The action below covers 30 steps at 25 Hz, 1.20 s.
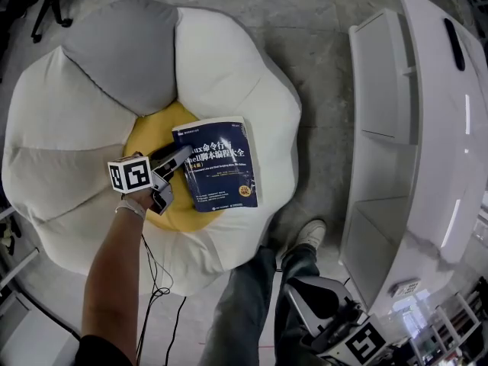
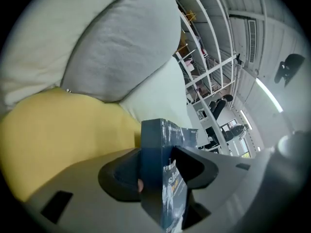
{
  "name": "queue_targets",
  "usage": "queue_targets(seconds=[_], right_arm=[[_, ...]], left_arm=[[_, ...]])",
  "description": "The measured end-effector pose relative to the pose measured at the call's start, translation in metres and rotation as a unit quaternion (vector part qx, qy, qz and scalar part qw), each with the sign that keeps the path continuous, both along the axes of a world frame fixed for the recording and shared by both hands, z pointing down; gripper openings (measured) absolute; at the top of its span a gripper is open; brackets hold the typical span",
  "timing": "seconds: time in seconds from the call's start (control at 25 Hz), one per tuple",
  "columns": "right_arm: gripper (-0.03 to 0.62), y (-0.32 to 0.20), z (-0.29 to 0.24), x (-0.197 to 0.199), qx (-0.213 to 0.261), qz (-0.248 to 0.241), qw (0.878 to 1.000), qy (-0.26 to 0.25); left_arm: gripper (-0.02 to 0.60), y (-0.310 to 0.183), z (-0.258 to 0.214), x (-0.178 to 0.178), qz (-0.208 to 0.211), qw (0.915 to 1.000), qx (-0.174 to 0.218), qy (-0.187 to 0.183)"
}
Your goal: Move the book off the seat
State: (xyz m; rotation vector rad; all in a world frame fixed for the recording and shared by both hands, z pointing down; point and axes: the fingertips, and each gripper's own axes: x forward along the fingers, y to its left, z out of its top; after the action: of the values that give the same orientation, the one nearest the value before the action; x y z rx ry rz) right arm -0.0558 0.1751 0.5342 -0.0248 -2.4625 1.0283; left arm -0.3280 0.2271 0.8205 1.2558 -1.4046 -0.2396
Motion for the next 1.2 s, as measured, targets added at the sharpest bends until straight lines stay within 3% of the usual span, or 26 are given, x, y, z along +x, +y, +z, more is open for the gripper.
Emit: queue_targets(seconds=[0.36,0.56,0.68,0.92,1.2], right_arm=[[0.005,-0.014,0.033,-0.017,0.054,-0.038,0.997,0.028],[0.005,-0.032,0.043,-0.04,0.062,-0.059,0.996,0.015],[0.005,-0.043,0.039,-0.05,0.075,-0.071,0.995,0.001],[0.005,-0.051,0.027,-0.055,0.091,-0.073,0.993,-0.007],[0.005,-0.045,0.027,-0.056,0.089,-0.074,0.993,-0.009]], left_arm=[[0.202,0.004,-0.029,0.009,0.022,0.9984,0.016,-0.049],[0.202,-0.002,-0.039,0.019,0.036,0.9976,0.035,-0.048],[0.238,-0.007,-0.037,0.021,0.043,0.9974,0.036,-0.046],[0.324,-0.016,-0.001,0.008,0.012,0.9974,-0.028,-0.066],[0.368,-0.016,0.023,-0.005,-0.087,0.9917,-0.052,-0.08]])
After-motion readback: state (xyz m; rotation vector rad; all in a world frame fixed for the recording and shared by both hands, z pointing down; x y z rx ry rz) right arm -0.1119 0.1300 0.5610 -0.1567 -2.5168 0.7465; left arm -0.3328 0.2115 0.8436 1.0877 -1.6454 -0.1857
